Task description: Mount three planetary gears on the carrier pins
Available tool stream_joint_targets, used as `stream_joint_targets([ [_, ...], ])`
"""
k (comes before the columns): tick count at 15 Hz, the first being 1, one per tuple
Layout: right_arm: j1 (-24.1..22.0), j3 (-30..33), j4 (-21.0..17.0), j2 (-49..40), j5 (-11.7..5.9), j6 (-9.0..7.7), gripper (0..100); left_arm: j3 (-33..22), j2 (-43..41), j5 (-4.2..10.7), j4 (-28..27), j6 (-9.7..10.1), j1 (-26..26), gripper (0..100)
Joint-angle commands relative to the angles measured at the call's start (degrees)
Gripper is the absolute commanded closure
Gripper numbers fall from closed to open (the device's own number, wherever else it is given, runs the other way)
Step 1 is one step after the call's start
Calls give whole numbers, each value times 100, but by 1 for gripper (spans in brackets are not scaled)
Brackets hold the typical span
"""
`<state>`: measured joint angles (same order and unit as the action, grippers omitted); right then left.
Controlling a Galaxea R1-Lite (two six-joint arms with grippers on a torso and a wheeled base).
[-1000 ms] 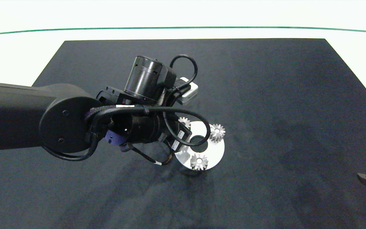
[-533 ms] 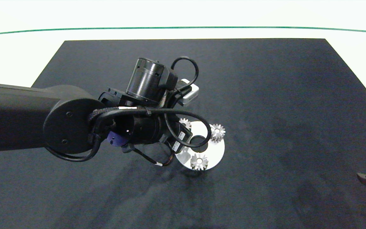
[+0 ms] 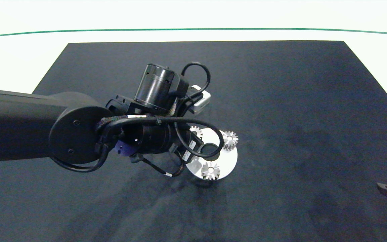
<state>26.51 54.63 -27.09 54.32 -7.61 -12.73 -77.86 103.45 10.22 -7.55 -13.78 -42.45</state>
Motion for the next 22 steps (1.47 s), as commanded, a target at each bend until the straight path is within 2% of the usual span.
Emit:
stream_joint_targets([
  [1,3,-5,-16,17,-4,-11,0,-1,26,7,-19,-11,-9,100],
  [22,3,-57,2,35,-4,-11,0,-10,26,7,8,-29,79,100],
])
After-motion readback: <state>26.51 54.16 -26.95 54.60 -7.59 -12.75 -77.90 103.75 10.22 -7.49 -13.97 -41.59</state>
